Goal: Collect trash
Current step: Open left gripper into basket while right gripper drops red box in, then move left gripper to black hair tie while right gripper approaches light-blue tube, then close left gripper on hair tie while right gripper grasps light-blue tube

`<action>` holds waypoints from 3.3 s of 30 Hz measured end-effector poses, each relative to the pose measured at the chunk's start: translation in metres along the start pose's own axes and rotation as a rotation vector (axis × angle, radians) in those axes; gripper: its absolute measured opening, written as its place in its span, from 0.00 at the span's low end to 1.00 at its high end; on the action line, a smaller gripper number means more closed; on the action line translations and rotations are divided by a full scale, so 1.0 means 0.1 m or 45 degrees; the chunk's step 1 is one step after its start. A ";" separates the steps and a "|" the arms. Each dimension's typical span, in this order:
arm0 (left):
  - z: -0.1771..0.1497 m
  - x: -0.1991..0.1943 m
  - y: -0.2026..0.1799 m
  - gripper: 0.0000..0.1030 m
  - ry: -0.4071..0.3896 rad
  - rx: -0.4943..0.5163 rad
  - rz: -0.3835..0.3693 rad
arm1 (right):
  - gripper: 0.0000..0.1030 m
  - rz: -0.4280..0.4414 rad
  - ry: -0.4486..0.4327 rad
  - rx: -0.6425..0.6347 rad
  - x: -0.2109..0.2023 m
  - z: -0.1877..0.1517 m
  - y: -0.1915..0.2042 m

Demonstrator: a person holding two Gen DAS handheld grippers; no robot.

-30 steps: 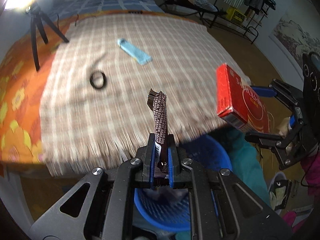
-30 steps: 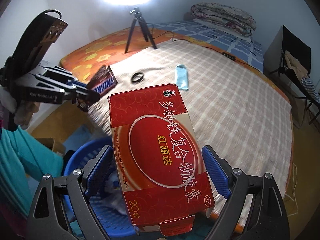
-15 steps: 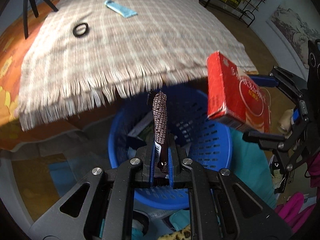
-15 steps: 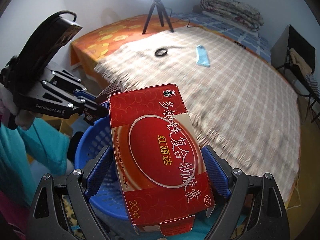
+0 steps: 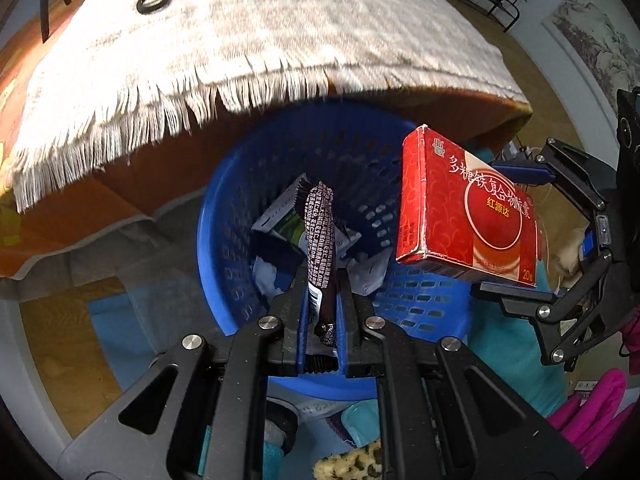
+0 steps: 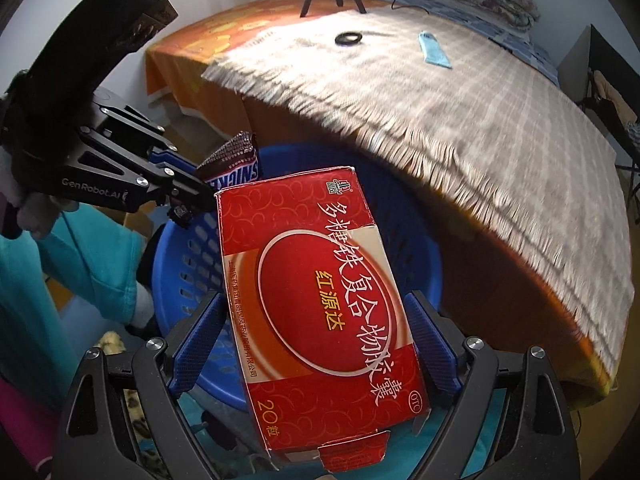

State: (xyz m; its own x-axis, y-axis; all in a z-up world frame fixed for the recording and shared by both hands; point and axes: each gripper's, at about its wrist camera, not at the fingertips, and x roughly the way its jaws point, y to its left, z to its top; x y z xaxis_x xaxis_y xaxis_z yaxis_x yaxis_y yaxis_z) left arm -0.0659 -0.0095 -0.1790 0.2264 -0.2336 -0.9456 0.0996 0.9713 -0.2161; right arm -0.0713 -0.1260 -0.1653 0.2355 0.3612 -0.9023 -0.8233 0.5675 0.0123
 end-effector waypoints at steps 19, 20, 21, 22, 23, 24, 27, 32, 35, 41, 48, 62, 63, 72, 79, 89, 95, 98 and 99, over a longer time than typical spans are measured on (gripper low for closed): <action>-0.01 0.07 0.00 0.46 0.019 0.004 0.047 | 0.88 0.005 0.065 0.074 0.24 -0.10 0.00; -0.01 0.07 0.01 0.46 0.018 0.003 0.047 | 0.88 0.005 0.066 0.076 0.24 -0.10 -0.01; -0.01 0.06 0.02 0.46 0.016 0.001 0.048 | 0.88 0.005 0.065 0.078 0.24 -0.10 -0.01; -0.01 0.05 0.03 0.46 0.015 0.000 0.048 | 0.88 0.005 0.065 0.080 0.24 -0.11 -0.01; -0.01 0.05 0.03 0.46 0.014 -0.002 0.048 | 0.88 0.003 0.064 0.081 0.24 -0.11 -0.01; -0.01 0.05 0.03 0.46 0.012 -0.004 0.049 | 0.88 0.001 0.063 0.082 0.24 -0.11 -0.01; 0.00 0.04 0.03 0.46 0.008 -0.006 0.050 | 0.88 0.000 0.058 0.089 0.22 -0.10 -0.01; 0.02 0.01 0.04 0.46 -0.006 -0.013 0.052 | 0.88 -0.008 0.046 0.099 0.17 -0.08 -0.05; 0.06 -0.02 0.05 0.46 -0.019 -0.019 0.055 | 0.88 -0.018 0.037 0.104 0.13 -0.05 -0.07; 0.20 -0.13 0.12 0.46 -0.072 -0.043 0.069 | 0.88 -0.073 0.028 0.113 0.05 0.03 -0.13; 0.46 -0.33 0.26 0.46 -0.158 -0.082 0.093 | 0.88 -0.156 -0.005 0.128 -0.03 0.17 -0.26; 1.22 -0.53 0.67 0.46 -0.240 -0.134 0.219 | 0.88 -0.199 -0.167 0.157 -0.28 0.87 -0.74; 1.28 -0.53 0.72 0.46 -0.244 -0.146 0.227 | 0.88 -0.200 -0.178 0.162 -0.28 0.93 -0.79; 1.65 -0.42 1.04 0.46 -0.277 -0.237 0.234 | 0.88 -0.117 -0.244 0.284 -0.16 1.47 -1.22; 1.86 -0.31 1.14 0.46 -0.283 -0.239 0.238 | 0.88 -0.046 -0.284 0.382 0.02 1.92 -1.52; 2.06 -0.09 1.24 0.34 -0.241 -0.224 0.279 | 0.87 -0.026 -0.254 0.449 0.48 2.32 -1.75; 2.10 -0.05 1.27 0.17 -0.243 -0.217 0.293 | 0.84 -0.025 -0.238 0.444 0.69 2.49 -1.80; 2.13 -0.02 1.32 0.12 -0.249 -0.203 0.303 | 0.84 -0.037 -0.222 0.430 0.82 2.57 -1.78; 2.13 -0.02 1.32 0.11 -0.251 -0.201 0.304 | 0.84 -0.040 -0.218 0.428 0.86 2.59 -1.78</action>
State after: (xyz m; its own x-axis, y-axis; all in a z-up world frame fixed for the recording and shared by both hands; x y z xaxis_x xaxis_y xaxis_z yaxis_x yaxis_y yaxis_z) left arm 0.1533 0.1097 -0.1538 0.4096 0.0118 -0.9122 -0.1264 0.9910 -0.0439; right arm 0.2291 -0.0040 -0.1328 0.3639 0.4420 -0.8199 -0.6053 0.7813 0.1525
